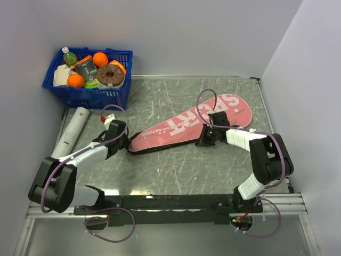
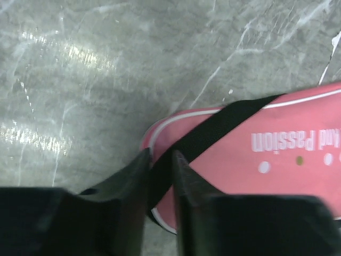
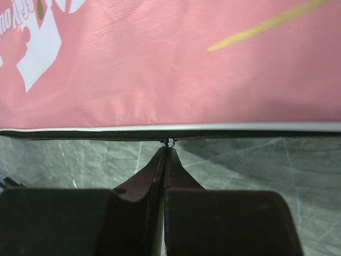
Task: Pack up the badminton gear
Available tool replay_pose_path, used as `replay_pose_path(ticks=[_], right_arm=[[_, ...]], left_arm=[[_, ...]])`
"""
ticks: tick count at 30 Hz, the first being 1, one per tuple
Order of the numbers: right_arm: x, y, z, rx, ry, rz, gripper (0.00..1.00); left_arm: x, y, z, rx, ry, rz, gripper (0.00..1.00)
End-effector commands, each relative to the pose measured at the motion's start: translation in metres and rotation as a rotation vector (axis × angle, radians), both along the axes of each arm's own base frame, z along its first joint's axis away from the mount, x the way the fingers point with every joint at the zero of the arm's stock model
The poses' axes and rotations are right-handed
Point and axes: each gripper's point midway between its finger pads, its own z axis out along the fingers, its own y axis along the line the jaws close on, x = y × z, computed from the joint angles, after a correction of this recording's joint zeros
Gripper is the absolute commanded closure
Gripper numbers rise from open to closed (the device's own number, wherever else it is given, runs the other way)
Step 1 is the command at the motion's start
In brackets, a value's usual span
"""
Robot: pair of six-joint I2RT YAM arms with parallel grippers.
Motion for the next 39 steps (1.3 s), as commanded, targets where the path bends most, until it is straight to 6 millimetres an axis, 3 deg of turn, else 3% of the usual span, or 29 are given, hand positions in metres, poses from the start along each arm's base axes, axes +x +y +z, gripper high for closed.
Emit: replay_pose_path(ticks=[1,6,16,20,28,34,38,39], right_arm=[[-0.002,0.005,0.001,0.023,-0.015,0.032,1.00],[-0.008,0.034,0.000,0.015,-0.005,0.105,1.00],[-0.037,0.151,0.017,0.105,0.022,0.295,1.00],[-0.065,0.206,0.022,0.152,0.049,0.409,1.00],[-0.094,0.289,0.017,0.221,0.005,0.586,1.00],[-0.104,0.331,0.021,0.234,-0.114,0.681,1.00],[-0.103,0.331,0.021,0.206,-0.121,0.655,1.00],[-0.102,0.323,0.018,0.184,-0.119,0.634,1.00]], left_arm=[[0.007,-0.014,-0.004,-0.054,-0.020,-0.047,0.78],[0.003,-0.017,-0.010,-0.069,-0.006,-0.070,0.85],[-0.016,-0.026,0.001,-0.156,-0.048,-0.116,0.89],[-0.026,-0.033,0.008,-0.198,-0.058,-0.159,0.89],[-0.050,-0.047,0.016,-0.223,-0.066,-0.239,0.88],[-0.063,-0.049,0.018,-0.238,-0.062,-0.270,0.88],[-0.065,-0.042,0.032,-0.215,-0.097,-0.260,0.87],[-0.065,-0.039,0.035,-0.199,-0.106,-0.251,0.78]])
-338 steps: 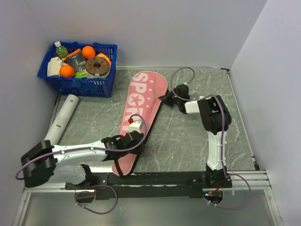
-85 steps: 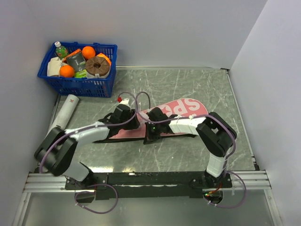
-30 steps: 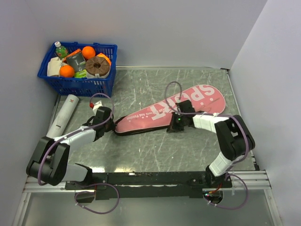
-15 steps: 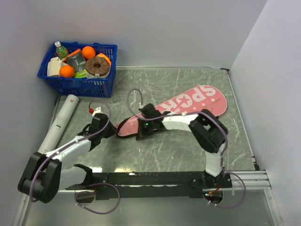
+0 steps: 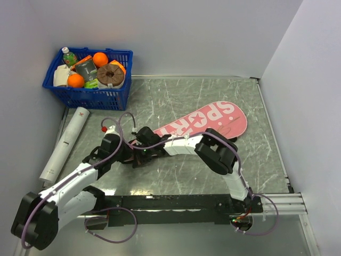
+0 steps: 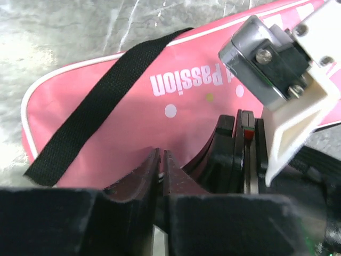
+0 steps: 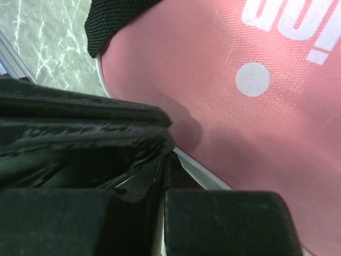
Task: Pack up the badminton gear
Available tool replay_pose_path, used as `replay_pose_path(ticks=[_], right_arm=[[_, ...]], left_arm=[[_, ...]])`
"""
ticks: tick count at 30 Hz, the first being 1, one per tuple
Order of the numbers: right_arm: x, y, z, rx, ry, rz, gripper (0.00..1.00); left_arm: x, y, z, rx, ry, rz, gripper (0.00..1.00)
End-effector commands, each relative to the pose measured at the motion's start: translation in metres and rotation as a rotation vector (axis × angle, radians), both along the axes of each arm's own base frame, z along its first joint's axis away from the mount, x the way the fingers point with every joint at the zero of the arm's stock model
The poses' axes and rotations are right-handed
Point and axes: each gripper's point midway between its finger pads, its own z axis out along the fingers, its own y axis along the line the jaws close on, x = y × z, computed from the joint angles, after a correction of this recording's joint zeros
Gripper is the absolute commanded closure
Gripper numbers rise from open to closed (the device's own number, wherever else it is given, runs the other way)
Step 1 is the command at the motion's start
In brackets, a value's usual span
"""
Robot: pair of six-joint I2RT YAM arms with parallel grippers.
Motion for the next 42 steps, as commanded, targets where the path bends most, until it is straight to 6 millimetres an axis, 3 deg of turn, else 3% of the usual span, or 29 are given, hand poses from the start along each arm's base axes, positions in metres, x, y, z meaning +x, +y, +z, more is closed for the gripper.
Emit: replay_pose_path(ticks=[1,4,5,11,17,22,30,35,42], right_arm=[[0.013,0.008,0.017,0.041,-0.081,-0.035,1.00],[0.008,-0.020,0.012,0.007,-0.071,-0.070,1.00],[0.003,-0.041,0.011,-0.001,-0.051,-0.089,1.00],[-0.009,-0.092,0.013,0.001,-0.036,-0.131,1.00],[-0.024,-0.133,0.014,-0.024,-0.028,-0.133,1.00],[-0.031,-0.173,0.000,-0.055,0.021,-0.165,1.00],[-0.020,-0.227,-0.007,-0.100,0.014,-0.243,1.00],[-0.010,-0.245,-0.009,-0.116,0.005,-0.283,1.00],[0.042,-0.261,-0.010,-0.098,0.021,-0.394,1.00]], left_arm=[[-0.003,0.004,0.022,0.007,-0.051,0.002,0.76],[-0.004,0.003,0.031,-0.017,-0.077,0.005,0.63],[-0.004,0.001,0.034,-0.026,-0.080,0.004,0.60],[-0.006,-0.008,0.033,-0.040,-0.078,-0.052,0.56],[-0.017,-0.023,0.019,-0.015,-0.029,-0.130,0.53],[-0.032,-0.039,0.012,0.007,0.008,-0.210,0.49],[-0.048,-0.049,0.001,0.076,0.040,-0.264,0.43],[-0.052,-0.052,0.003,0.096,0.037,-0.279,0.41],[-0.060,-0.060,-0.013,0.129,0.075,-0.326,0.42]])
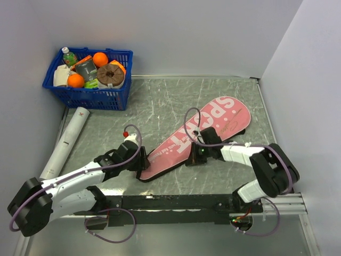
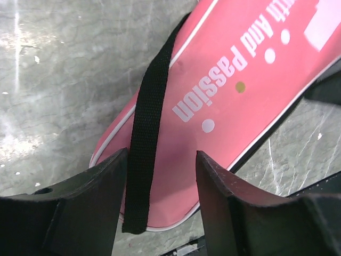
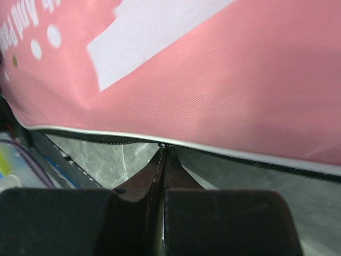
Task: Pack up the badminton gear
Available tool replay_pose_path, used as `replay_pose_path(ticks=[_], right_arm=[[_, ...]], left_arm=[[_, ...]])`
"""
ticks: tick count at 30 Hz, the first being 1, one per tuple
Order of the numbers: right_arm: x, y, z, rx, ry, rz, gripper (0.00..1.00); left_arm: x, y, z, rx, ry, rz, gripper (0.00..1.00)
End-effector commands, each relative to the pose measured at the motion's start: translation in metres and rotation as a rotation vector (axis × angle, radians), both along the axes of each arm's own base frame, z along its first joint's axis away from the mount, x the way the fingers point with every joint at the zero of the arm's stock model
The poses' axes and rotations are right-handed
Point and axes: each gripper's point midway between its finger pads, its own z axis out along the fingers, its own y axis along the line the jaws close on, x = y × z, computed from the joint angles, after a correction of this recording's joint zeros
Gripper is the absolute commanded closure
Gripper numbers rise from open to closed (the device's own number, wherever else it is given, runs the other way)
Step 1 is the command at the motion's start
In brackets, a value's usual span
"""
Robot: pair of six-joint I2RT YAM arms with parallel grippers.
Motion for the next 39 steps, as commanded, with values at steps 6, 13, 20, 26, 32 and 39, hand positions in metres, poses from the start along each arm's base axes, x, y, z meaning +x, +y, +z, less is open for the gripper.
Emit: replay_pose_path(ticks=[6,13,20,26,32,39], right_arm=[[0.080,0.010,0.009,-0.027,-0.052,-0.002,1.00],[0.103,0.021,0.019,-0.026,-0.068,0.006,1.00],[0.059,0.012,0.010,-0.057,-0.049,0.054,1.00],[0.001,0.034,0.004,-0.075,-0.029,0.186,1.00],[-0.030,0.062,0.003,-0.043,-0.006,0.248,1.00],[-0.024,0.068,-0.006,-0.068,0.007,0.237,1.00]], left_arm=[[-0.004,-0.011,-0.013,0.004,0.020,-0.038,0.43],[0.002,-0.021,-0.010,-0.017,0.012,-0.042,0.42],[0.005,-0.010,0.011,0.017,-0.027,-0.010,0.39],[-0.001,-0.007,0.010,0.004,-0.015,-0.005,0.38],[-0.009,-0.014,-0.007,-0.010,0.018,-0.022,0.39],[-0.016,-0.009,-0.012,0.048,0.025,-0.024,0.38]])
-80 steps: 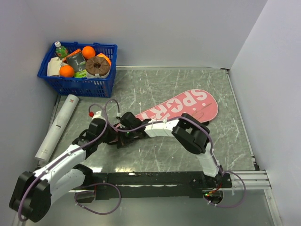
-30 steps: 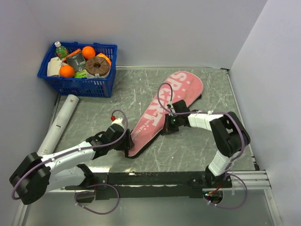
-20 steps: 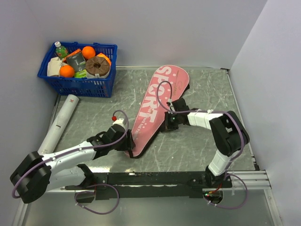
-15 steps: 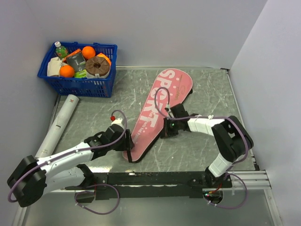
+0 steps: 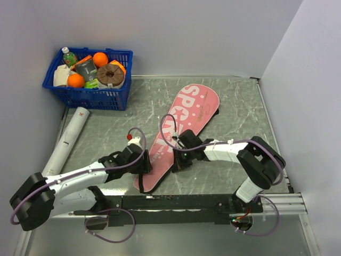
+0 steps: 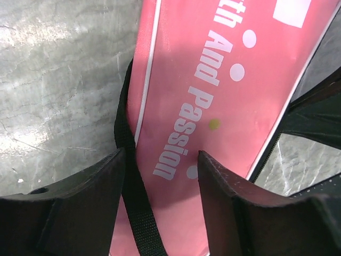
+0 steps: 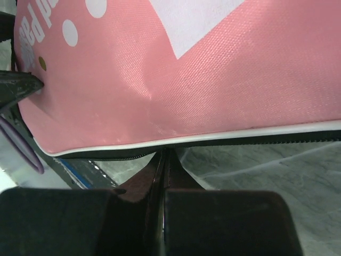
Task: Pack up the badminton gear
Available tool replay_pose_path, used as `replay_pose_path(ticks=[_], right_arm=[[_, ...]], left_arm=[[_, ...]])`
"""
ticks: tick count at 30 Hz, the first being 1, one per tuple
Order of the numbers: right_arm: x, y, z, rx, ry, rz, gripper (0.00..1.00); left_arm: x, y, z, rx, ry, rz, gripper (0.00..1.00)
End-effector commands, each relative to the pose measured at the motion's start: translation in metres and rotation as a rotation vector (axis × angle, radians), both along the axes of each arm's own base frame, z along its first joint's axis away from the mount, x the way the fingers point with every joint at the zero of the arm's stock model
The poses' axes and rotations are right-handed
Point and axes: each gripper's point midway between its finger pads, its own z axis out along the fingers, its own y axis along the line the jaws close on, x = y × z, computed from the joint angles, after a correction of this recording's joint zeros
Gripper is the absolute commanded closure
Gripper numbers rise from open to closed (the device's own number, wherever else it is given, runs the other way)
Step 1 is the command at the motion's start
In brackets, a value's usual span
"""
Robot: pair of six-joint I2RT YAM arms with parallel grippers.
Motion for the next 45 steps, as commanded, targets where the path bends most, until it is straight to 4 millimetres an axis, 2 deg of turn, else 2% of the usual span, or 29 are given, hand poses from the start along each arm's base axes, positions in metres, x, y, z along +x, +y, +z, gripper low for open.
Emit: replay_pose_path(ticks=[1,4,5,6,8,13,20,24,27,30,32,36,39,45], right_arm=[[0.006,0.003,-0.007,-0.024,0.001,-0.017,1.00],[0.007,0.007,-0.006,-0.015,0.000,-0.014,1.00],[0.007,0.008,-0.005,-0.012,-0.001,-0.011,1.00],[0.006,0.008,-0.005,-0.012,-0.001,-0.007,1.00],[0.002,0.011,-0.005,-0.009,0.003,0.013,1.00],[-0.012,0.025,0.001,0.017,0.013,0.049,1.00],[-0.059,0.065,0.016,0.110,0.066,0.132,1.00],[-0.095,0.089,0.028,0.164,0.096,0.217,1.00],[-0.109,0.106,0.039,0.222,0.125,0.246,1.00],[-0.114,0.123,0.054,0.306,0.149,0.227,1.00],[-0.119,0.129,0.056,0.333,0.190,0.191,1.00],[-0.120,0.155,0.082,0.486,0.195,0.163,1.00],[-0.116,0.161,0.094,0.540,0.224,0.093,1.00],[-0.114,0.161,0.103,0.560,0.222,-0.019,1.00]], left_arm=[[-0.004,0.002,0.001,0.017,-0.004,0.013,0.38],[-0.004,0.000,-0.001,0.019,0.002,0.003,0.42],[-0.004,-0.001,-0.003,0.022,0.007,-0.001,0.46],[-0.004,-0.002,-0.005,0.024,0.012,-0.005,0.56],[-0.003,-0.008,-0.009,0.021,0.022,-0.019,0.62],[-0.003,-0.017,-0.017,0.025,0.038,-0.034,0.62],[0.003,-0.030,-0.016,-0.009,0.030,-0.041,0.62],[0.008,-0.036,-0.014,-0.014,0.021,-0.041,0.62],[0.010,-0.039,-0.010,-0.021,0.008,-0.041,0.62],[0.012,-0.039,-0.008,-0.026,-0.003,-0.036,0.62],[0.012,-0.040,-0.005,-0.032,-0.012,-0.041,0.62],[0.011,-0.039,-0.003,-0.043,-0.022,-0.041,0.62],[0.010,-0.038,-0.003,-0.046,-0.024,-0.041,0.62],[0.013,-0.038,0.001,-0.039,-0.045,-0.049,0.61]])
